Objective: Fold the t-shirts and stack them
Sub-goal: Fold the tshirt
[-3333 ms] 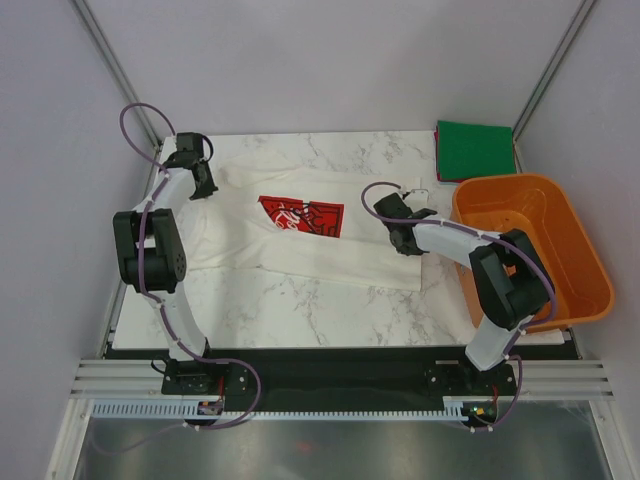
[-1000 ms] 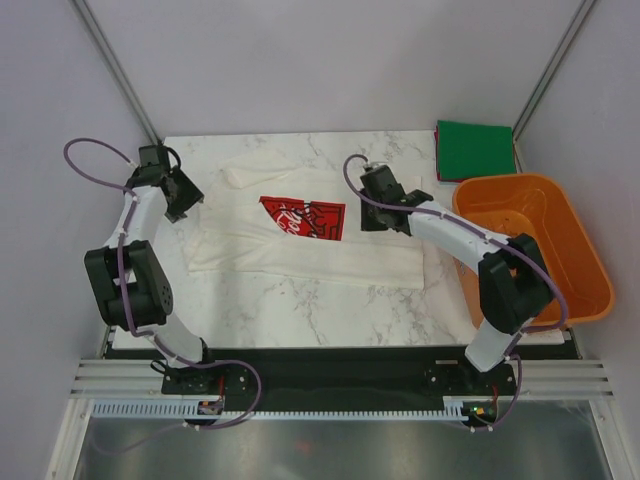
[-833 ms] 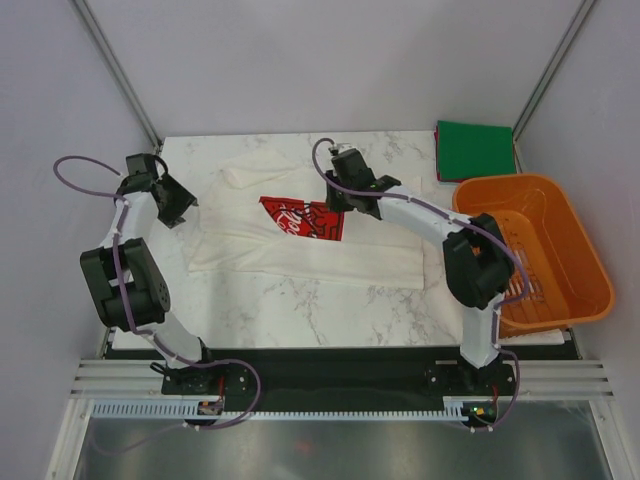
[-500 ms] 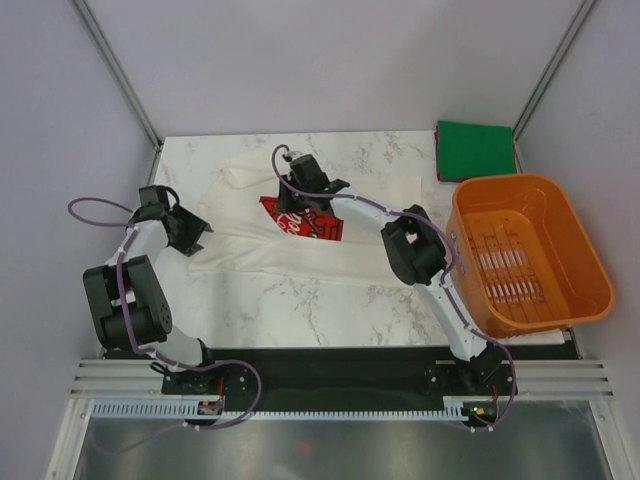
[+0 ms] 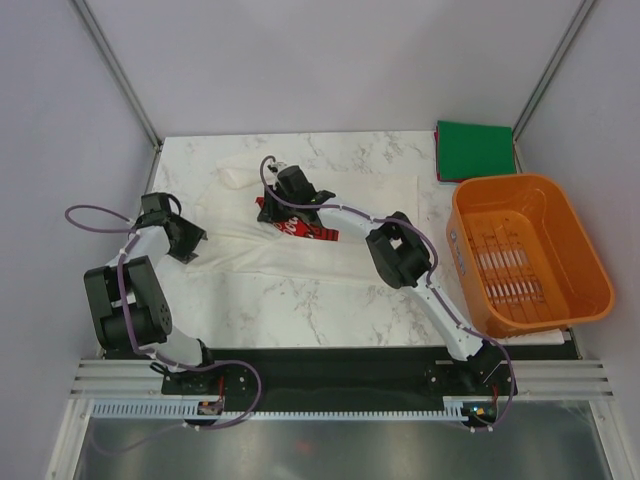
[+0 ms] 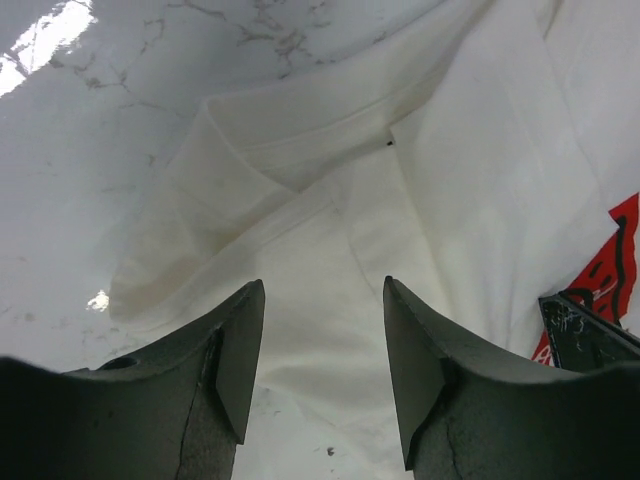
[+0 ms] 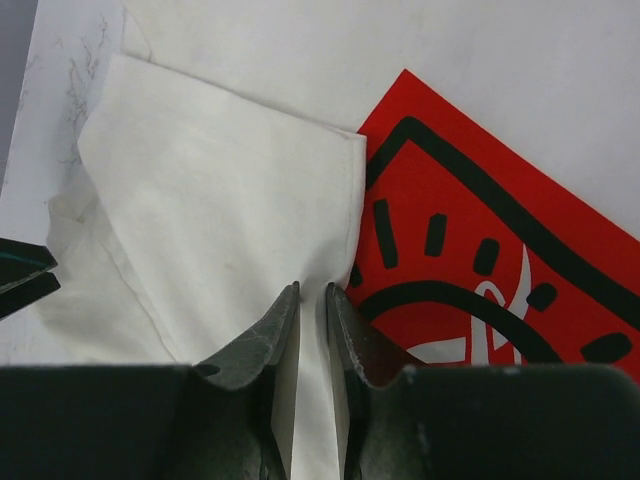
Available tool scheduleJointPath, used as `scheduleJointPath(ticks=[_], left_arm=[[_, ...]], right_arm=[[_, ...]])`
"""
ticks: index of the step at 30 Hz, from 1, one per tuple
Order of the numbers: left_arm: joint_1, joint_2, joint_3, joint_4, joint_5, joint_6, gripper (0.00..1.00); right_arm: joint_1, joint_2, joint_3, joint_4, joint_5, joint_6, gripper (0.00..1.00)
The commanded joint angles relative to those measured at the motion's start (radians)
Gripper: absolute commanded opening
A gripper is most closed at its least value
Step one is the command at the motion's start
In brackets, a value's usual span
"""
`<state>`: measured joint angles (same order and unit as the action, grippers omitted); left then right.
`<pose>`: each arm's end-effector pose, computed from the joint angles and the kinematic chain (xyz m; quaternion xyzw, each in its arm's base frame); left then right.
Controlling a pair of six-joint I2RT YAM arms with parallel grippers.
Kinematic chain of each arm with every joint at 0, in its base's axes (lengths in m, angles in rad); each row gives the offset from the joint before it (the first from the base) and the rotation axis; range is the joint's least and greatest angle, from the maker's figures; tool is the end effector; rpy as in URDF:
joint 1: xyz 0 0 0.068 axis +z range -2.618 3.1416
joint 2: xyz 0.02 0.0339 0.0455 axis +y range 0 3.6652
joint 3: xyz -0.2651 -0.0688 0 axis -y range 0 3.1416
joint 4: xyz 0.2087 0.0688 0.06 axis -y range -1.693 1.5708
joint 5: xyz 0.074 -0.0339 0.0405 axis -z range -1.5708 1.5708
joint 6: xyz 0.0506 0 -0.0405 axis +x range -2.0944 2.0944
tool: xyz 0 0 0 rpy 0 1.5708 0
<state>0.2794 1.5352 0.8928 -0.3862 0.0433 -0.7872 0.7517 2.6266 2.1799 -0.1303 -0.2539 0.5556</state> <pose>0.2677 0.0745 0.1947 -0.4847 0.8324 -0.0874 0.2539 0.4062 0.3971 0.1409 -0.1454 0.8619 0.3759 0.3077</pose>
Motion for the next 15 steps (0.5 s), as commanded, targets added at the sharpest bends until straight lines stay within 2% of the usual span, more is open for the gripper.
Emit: scheduleJointPath(ticks=[1, 3, 4, 7, 15], left_arm=[[0.007, 0.025, -0.005, 0.014, -0.094, 0.016, 0.58], [0.009, 0.051, 0.001, 0.006, -0.143, 0.029, 0.58], [0.012, 0.06, 0.008, -0.002, -0.158, 0.032, 0.58], [0.02, 0.106, 0.031, -0.043, -0.226, 0.043, 0.58], [0.037, 0.135, 0.061, -0.079, -0.299, 0.062, 0.58]], right_arm=[[0.014, 0.019, 0.032, 0.018, -0.001, 0.006, 0.24], [0.014, 0.009, 0.024, 0.015, 0.042, -0.008, 0.16], [0.012, 0.003, 0.023, 0.014, 0.059, -0.011, 0.08], [0.008, -0.02, 0.023, 0.017, 0.109, -0.025, 0.0], [-0.005, -0.123, -0.123, 0.093, 0.234, -0.007, 0.0]])
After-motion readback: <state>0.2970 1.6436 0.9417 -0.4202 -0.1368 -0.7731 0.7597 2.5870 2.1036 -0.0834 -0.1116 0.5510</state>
